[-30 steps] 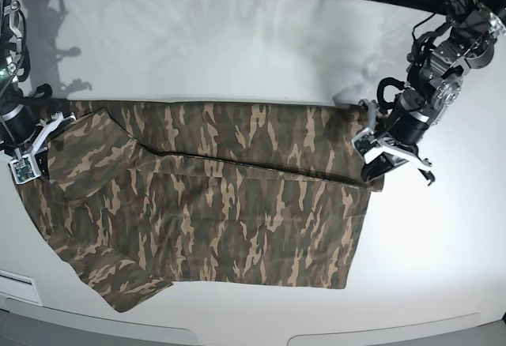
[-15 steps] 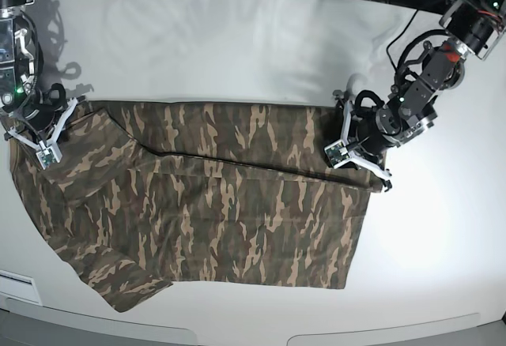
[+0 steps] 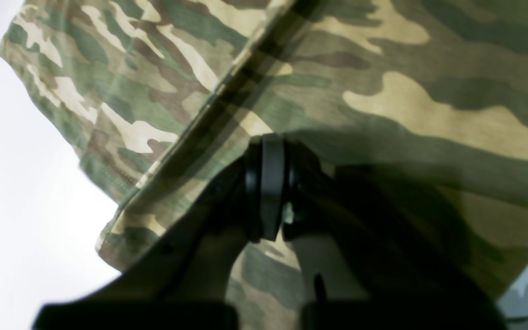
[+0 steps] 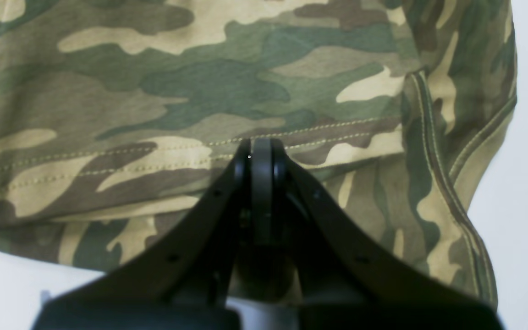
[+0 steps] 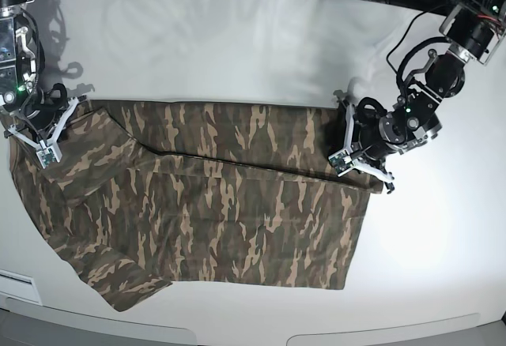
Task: Fold the T-shirt properly
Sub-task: 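Lay the lifted fabric down across the shirt with both grippers, then drag the folded shirt back with both grippers, then release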
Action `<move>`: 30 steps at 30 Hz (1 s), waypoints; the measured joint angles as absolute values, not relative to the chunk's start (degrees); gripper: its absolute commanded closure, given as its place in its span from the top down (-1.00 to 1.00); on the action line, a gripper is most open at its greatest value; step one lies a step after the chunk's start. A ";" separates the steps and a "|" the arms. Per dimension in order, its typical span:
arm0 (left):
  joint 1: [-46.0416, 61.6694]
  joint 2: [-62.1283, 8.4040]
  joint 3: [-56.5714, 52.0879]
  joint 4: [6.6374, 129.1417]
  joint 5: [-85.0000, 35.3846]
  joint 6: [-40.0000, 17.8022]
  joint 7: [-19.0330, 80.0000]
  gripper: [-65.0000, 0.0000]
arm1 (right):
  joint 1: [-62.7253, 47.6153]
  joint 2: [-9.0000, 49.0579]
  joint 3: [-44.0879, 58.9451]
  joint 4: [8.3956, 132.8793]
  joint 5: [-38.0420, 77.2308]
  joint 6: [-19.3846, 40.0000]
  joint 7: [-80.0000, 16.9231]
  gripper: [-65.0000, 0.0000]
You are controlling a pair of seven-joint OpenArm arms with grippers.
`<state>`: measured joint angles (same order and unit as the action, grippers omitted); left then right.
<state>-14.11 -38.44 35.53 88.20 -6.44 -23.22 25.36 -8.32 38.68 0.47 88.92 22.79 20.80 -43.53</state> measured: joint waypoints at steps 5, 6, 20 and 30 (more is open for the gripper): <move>-10.28 -41.52 35.55 94.48 -6.46 -23.24 26.89 -1.00 | -8.56 38.94 0.51 89.23 22.98 20.69 -45.91 -1.00; -9.43 -42.48 35.57 95.68 -6.48 -23.29 27.03 -1.00 | -9.15 39.05 0.58 89.58 22.96 20.62 -45.69 -1.00; -1.02 -51.88 35.51 104.90 -6.35 -22.76 28.58 -1.00 | -27.40 39.62 7.57 101.27 22.41 19.18 -44.38 -1.00; 7.01 -55.59 35.59 114.37 -5.52 -19.46 34.06 -1.00 | -38.48 39.18 13.17 109.86 22.35 20.64 -47.75 -1.00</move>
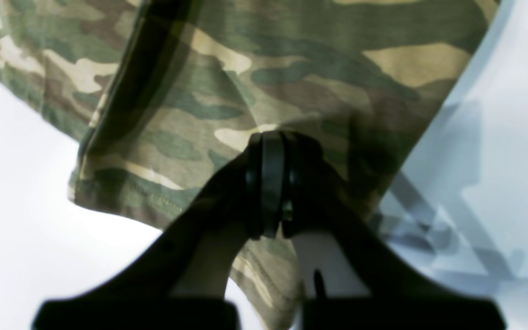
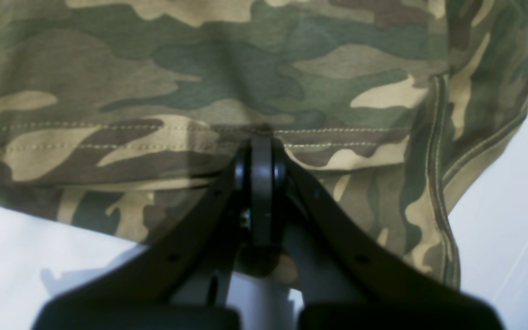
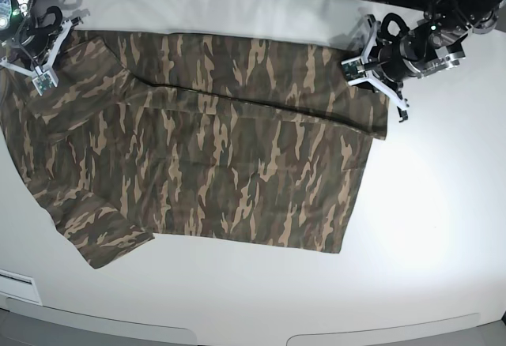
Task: Fold the T-shirt properly
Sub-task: 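Drag the folded shirt back with both grippers, then release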
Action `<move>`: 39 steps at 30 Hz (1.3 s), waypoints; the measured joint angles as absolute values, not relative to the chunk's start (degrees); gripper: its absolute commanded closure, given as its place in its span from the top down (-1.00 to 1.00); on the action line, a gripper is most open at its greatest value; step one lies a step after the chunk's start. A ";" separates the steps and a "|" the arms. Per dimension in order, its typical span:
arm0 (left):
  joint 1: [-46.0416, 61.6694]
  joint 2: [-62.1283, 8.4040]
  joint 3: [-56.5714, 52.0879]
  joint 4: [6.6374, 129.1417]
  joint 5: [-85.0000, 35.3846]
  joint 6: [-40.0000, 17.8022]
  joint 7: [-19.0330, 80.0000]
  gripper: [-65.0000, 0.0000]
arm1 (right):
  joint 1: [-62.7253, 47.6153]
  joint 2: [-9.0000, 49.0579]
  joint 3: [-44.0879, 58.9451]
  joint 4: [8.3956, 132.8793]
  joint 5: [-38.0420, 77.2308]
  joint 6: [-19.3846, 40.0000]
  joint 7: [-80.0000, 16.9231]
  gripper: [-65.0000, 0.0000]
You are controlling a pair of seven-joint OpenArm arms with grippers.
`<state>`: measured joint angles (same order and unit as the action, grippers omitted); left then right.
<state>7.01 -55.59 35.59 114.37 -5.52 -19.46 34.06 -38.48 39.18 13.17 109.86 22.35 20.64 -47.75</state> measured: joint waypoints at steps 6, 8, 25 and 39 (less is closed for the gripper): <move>10.31 -56.18 35.53 117.16 -4.47 -18.61 36.95 -1.00 | -41.34 39.18 13.30 110.74 22.28 20.36 -47.57 -1.00; 11.79 -56.55 35.48 117.99 -4.34 -18.39 37.58 -1.00 | -42.37 39.20 13.34 111.00 21.89 19.75 -47.42 -1.00; 21.93 -60.60 35.99 126.63 5.76 -14.24 41.87 -1.00 | -46.94 39.22 13.61 111.77 20.01 16.03 -47.64 -1.00; 22.06 -60.86 36.10 126.67 9.45 -13.89 41.69 -1.00 | -50.28 39.51 13.98 112.55 20.91 14.52 -47.16 -1.00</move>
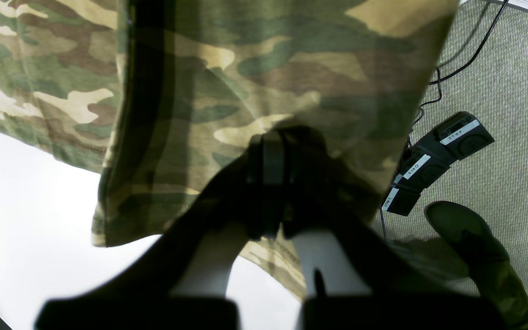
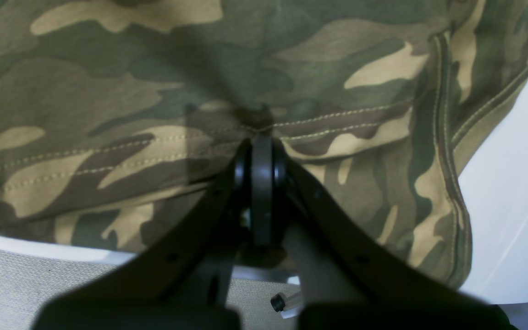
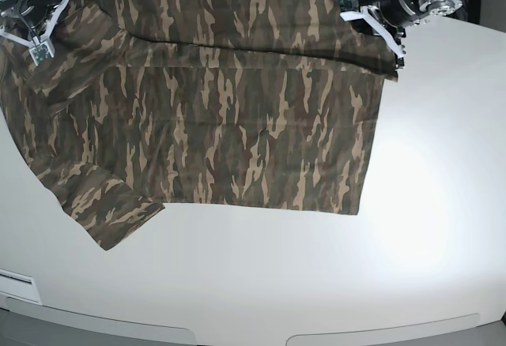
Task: Fold the T-shirt properly
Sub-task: 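Drag the folded shirt back with both grippers, then release, then move the left gripper to the shirt's hem corner and grasp it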
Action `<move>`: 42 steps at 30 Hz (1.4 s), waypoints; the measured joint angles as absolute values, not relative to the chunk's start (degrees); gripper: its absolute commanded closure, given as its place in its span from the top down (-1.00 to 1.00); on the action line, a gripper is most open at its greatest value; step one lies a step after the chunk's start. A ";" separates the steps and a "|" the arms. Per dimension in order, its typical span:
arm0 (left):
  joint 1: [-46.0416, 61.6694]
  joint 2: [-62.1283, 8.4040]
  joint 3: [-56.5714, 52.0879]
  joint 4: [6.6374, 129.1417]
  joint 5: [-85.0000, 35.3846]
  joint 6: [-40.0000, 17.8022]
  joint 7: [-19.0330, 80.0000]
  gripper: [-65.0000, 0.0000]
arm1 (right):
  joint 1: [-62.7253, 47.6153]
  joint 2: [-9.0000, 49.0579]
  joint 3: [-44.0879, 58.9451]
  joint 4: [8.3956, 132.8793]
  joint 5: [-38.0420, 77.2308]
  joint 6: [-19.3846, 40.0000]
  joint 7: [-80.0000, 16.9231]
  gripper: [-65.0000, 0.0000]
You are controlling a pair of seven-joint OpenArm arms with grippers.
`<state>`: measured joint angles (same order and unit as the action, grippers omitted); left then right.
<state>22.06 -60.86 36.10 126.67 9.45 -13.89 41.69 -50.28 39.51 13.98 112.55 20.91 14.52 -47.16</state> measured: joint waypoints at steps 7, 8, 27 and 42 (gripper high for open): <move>22.24 -61.10 36.29 127.63 11.55 -9.15 43.70 -1.00 | -51.27 39.00 13.28 117.56 16.01 11.57 -50.89 -1.00; 22.22 -61.12 36.29 128.03 11.94 -8.86 44.01 -1.00 | -51.29 39.03 13.28 118.32 14.96 11.53 -51.66 -1.00; 21.87 -60.03 30.83 134.10 23.14 13.52 43.97 -1.00 | -51.24 39.00 13.17 127.98 -10.76 -8.36 -48.36 -1.00; 3.51 -46.22 -4.47 103.26 -17.58 -0.91 29.45 -1.00 | -51.13 39.16 13.17 129.91 -12.43 -9.76 -46.76 -1.00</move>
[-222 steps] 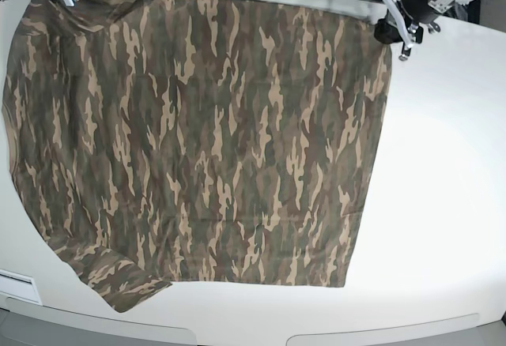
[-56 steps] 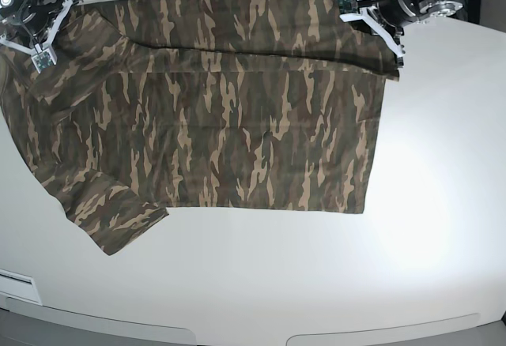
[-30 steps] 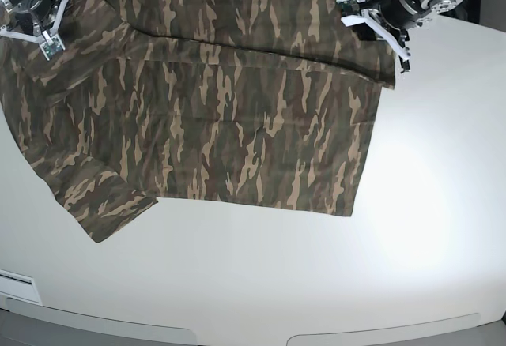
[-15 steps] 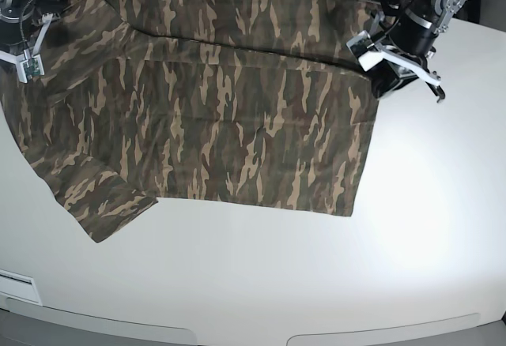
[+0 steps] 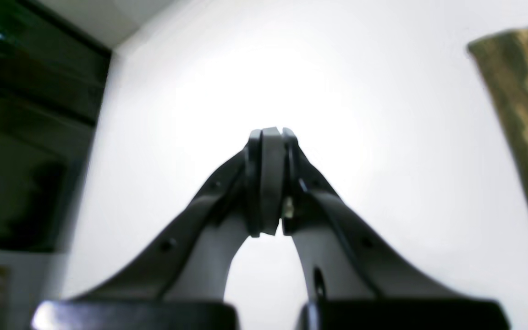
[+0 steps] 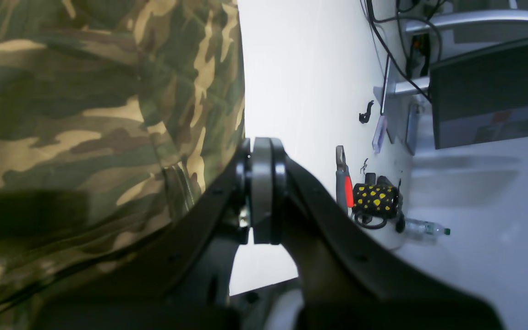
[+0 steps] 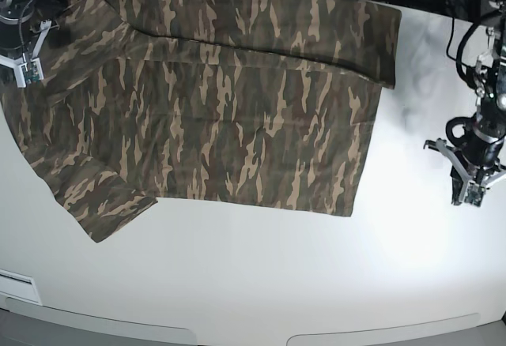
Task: Fold the T-shirt properly
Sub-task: 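Move the left gripper to the shirt's hem corner and grasp it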
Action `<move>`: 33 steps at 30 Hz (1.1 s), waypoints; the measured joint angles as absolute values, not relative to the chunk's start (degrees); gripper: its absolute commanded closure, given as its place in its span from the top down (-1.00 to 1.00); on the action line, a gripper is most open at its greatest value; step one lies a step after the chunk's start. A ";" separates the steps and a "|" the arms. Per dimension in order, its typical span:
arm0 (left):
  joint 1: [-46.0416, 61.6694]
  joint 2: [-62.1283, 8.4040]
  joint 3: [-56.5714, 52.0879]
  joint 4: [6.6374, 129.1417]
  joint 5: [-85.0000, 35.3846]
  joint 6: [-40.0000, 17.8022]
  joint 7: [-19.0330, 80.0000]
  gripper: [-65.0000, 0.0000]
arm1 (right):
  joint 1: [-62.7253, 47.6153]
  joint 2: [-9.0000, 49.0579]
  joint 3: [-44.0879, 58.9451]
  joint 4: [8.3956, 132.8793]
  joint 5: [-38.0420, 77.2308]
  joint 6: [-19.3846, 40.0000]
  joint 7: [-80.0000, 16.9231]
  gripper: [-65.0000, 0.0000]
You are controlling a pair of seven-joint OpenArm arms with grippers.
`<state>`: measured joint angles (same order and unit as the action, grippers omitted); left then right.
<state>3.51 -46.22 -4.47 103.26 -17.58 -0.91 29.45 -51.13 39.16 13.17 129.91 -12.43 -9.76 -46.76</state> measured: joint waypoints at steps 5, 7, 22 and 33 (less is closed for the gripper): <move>-6.68 -38.81 -5.67 85.56 -32.97 -13.04 29.91 -1.00 | -51.18 39.09 13.17 129.91 -10.55 -9.72 -46.76 -1.00; -10.04 -36.88 -5.74 79.05 -38.48 -19.77 30.55 -1.00 | -51.16 39.16 13.17 129.91 -10.59 -9.74 -46.76 -1.00; -25.26 -27.27 -5.06 47.97 -56.25 -32.16 41.01 -1.00 | -51.24 39.03 13.17 129.91 -10.57 -9.69 -46.74 -1.00; -27.14 -24.84 1.50 46.72 -57.82 -30.87 43.57 -0.31 | -51.24 39.03 13.17 129.91 -10.52 -9.02 -46.74 -1.00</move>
<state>-27.14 -24.84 1.50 46.72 -57.82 -30.87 43.57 -51.24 39.03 13.17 129.91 -10.52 -9.02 -46.74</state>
